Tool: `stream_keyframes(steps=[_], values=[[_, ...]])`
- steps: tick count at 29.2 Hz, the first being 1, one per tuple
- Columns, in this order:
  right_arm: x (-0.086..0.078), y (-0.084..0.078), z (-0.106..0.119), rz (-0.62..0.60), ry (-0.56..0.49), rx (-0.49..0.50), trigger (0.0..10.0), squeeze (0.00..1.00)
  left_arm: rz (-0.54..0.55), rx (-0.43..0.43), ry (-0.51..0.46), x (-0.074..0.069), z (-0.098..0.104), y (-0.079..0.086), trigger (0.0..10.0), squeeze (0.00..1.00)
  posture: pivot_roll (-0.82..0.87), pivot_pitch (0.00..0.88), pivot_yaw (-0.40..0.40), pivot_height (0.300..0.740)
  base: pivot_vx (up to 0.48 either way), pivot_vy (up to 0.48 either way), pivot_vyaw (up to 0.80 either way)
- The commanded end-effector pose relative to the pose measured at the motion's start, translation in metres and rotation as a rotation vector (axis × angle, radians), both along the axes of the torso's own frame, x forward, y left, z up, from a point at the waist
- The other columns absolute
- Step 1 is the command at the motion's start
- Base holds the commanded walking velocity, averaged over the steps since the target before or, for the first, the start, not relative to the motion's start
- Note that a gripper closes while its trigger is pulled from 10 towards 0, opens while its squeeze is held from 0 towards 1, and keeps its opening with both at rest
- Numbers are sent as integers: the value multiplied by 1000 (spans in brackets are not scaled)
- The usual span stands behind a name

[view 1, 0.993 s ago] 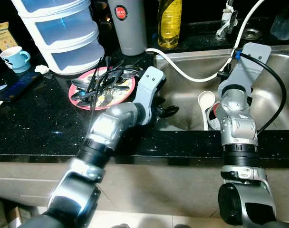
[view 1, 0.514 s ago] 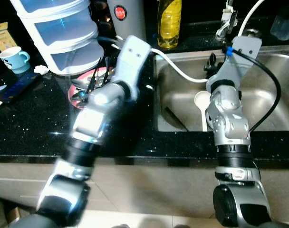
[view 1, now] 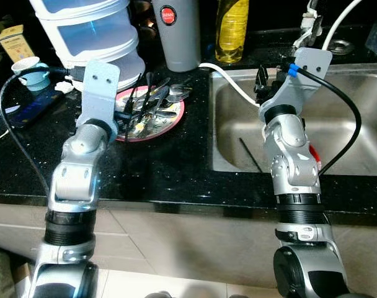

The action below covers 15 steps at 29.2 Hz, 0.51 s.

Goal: Kitchen organization

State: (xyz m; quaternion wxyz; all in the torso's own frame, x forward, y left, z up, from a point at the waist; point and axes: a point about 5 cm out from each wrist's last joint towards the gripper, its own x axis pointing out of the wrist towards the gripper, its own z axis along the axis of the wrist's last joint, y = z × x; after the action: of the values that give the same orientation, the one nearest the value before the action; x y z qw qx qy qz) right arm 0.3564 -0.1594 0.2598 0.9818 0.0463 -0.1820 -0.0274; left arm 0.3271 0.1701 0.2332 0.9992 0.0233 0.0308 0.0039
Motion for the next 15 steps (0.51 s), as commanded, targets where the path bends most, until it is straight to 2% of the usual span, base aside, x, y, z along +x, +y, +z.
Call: stream_keyframes(steps=[1,5,12,15], values=[[-1,9,4,36,-21,2,10000,0,-4,-67,50,1,-5,0,10000,0,131,19,136,740,0,0,0],[-1,10,4,43,-24,1,10000,0,-31,-77,66,4,-4,-1,10000,0,121,11,136,740,0,0,0],[0,13,4,53,-26,2,10000,0,-77,-100,92,24,-1,1,9569,0,112,3,131,740,0,0,0],[0,15,5,61,-30,1,10000,0,-78,-107,116,35,-4,2,8902,0,107,3,130,740,0,0,0]])
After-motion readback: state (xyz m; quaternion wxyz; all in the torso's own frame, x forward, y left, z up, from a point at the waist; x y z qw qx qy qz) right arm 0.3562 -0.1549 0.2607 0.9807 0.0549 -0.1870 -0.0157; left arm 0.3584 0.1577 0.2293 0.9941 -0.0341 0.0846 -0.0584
